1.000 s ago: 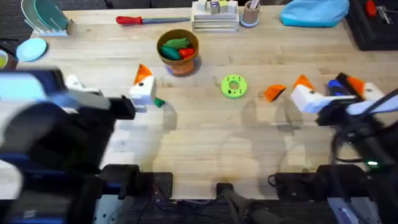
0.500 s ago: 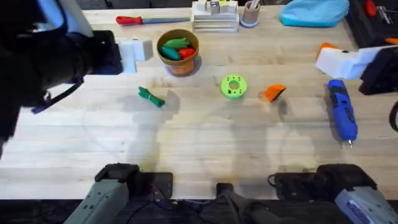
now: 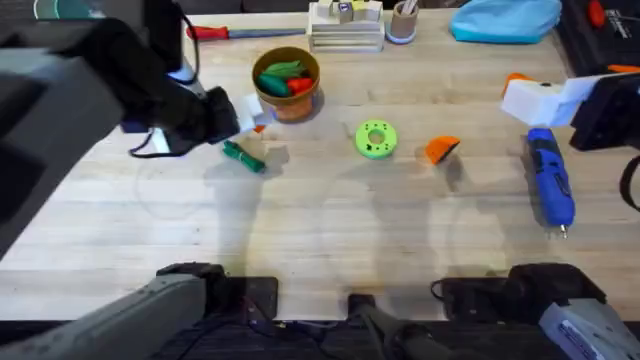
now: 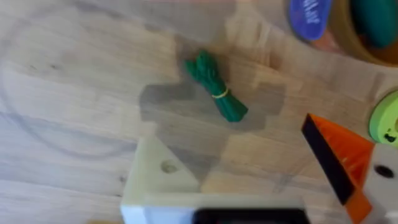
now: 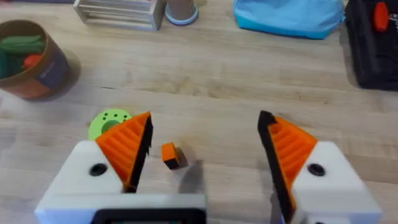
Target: Pick up the gripper from the table and insert it into the empty holder that is missing its gripper. Then pick up a screw, insert it into the mounting hole, and use the screwdriver to tighten it. Finally, clean up the table by picking up the vegetable and placing it into the bucket.
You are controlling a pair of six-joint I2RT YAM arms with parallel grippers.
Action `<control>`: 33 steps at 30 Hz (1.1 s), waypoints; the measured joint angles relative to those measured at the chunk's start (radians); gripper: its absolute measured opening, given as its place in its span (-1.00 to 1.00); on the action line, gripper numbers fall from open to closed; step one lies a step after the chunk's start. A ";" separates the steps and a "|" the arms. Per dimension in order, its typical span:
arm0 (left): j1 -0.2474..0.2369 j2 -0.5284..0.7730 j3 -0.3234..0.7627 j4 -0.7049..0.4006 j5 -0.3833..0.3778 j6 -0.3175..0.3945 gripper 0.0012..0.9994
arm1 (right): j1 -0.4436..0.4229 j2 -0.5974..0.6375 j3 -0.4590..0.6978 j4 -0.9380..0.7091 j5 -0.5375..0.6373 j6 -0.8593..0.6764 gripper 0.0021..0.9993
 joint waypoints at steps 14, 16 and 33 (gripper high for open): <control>0.000 -0.039 -0.010 0.032 0.105 -0.002 -0.97 | 0.000 0.000 0.000 0.001 0.000 -0.017 0.99; 0.000 -0.094 -0.001 0.032 0.132 0.029 -0.97 | 0.000 0.000 0.000 0.001 0.000 -0.019 0.99; 0.000 -0.555 0.053 0.226 0.352 0.237 0.99 | 0.000 0.000 0.000 -0.144 0.000 -0.026 0.99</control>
